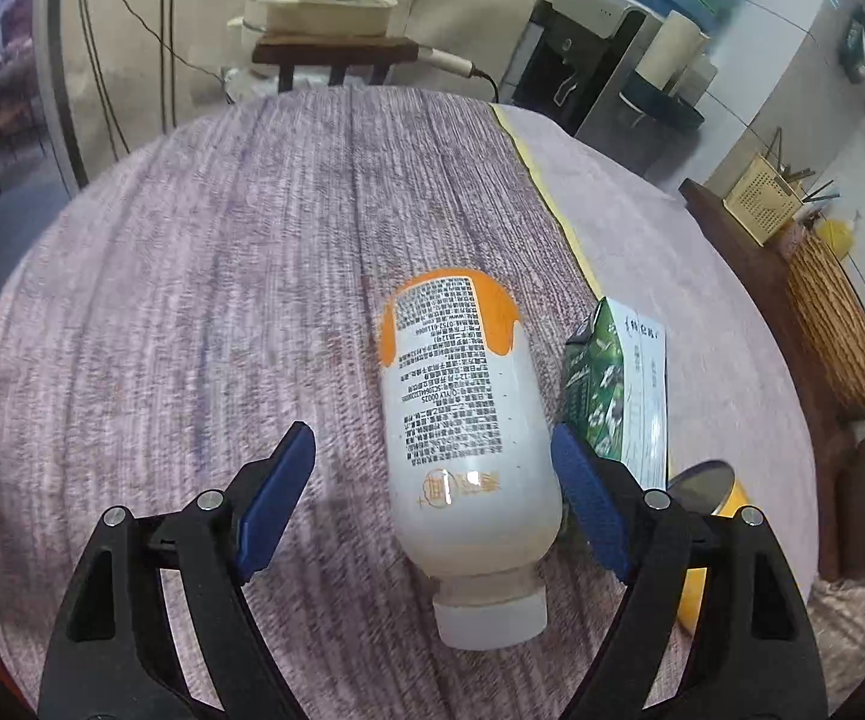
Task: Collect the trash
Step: 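Grasp the white bottle with the right tool while the left tool grasps the yellow can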
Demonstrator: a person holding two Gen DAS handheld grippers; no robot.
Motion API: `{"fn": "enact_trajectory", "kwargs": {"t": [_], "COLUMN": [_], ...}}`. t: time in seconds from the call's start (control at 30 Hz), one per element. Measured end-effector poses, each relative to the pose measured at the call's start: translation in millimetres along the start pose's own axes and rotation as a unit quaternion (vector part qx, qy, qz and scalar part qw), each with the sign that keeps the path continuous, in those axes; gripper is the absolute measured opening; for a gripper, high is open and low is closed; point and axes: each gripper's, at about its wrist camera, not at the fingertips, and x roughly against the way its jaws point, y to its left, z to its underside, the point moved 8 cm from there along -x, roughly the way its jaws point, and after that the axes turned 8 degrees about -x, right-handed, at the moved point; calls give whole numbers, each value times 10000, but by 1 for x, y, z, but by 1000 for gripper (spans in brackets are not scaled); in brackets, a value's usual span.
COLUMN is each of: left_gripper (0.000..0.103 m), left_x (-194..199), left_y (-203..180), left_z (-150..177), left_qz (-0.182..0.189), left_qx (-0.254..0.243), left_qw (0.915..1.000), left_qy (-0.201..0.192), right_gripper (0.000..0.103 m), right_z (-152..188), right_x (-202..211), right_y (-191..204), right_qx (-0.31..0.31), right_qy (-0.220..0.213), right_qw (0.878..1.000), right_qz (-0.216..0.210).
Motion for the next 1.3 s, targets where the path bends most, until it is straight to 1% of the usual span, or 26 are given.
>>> {"fn": "enact_trajectory", "kwargs": {"t": [0.17,0.23,0.27,0.3,0.37,0.43,0.5,0.57,0.67,0.7,0.8,0.87,0.93,0.97,1.0,1.07,1.1,1.17,1.23,1.27,1.3], "left_gripper": [97,97,97,97,97,97,97,97,97,97,97,97,97,97,97,97,97,97,97,97,97], "left_x": [-6,-9,-10,-11,-15,-22,-29,-35,-48,-54,-74,-83,-86,-85,-84,-88,-91,-97,-113,-119,-126], "left_y": [-4,-7,-7,-7,-6,-8,-10,-14,-26,-32,-50,-62,-79,-90,-106,-140,-161,-193,-228,-239,-253], "left_z": [-2,-5,-6,-8,-11,-15,-23,-32,-49,-55,-72,-84,-101,-110,-120,-135,-141,-149,-150,-149,-149], "left_qz": [34,88,93,92,139,287,430,495,686,791,1057,1148,1150,1183,1267,1671,1943,2233,2495,2534,2510], "left_qx": [-93,-166,-180,-194,-182,-122,-100,-155,-282,-336,-324,-273,-362,-514,-765,-1347,-1735,-2380,-3134,-3421,-3834], "left_qw": [9999,9998,9998,9998,9997,9995,9990,9986,9972,9963,9938,9929,9927,9914,9884,9760,9648,9444,9163,9048,8885], "left_qy": [30,27,22,14,7,39,20,-29,-73,-31,126,142,-56,-204,-330,-376,-371,-393,-13,116,214], "right_gripper": [79,75,68,65,63,62,62,62,61,62,62,62,62,62,62,62,62,62,62,62,62], "right_z": [-7,-8,-7,-7,-7,-5,1,9,27,37,60,78,96,103,114,131,142,162,177,187,193], "right_x": [-24,-32,-35,-36,-34,-26,-10,7,35,49,79,100,118,125,135,148,155,165,169,172,172], "right_y": [-7,-5,-6,-7,-8,-11,-15,-18,-31,-38,-52,-65,-71,-74,-78,-85,-90,-97,-102,-105,-108], "right_qx": [104,206,266,272,181,34,-217,-495,-887,-1076,-1401,-1620,-1793,-1852,-1892,-1967,-2049,-2199,-2252,-2288,-2326], "right_qy": [312,392,428,396,372,246,60,-119,-442,-563,-829,-1015,-1124,-1166,-1216,-1261,-1266,-1260,-1209,-1173,-1145], "right_qw": [9993,9988,9984,9986,9990,9996,9997,9982,9941,9912,9851,9805,9764,9748,9736,9718,9701,9669,9666,9663,9657], "right_qz": [157,189,246,225,172,99,-84,-310,-439,-535,-558,-461,-437,-437,-397,-327,-314,-292,-209,-143,-122]}}
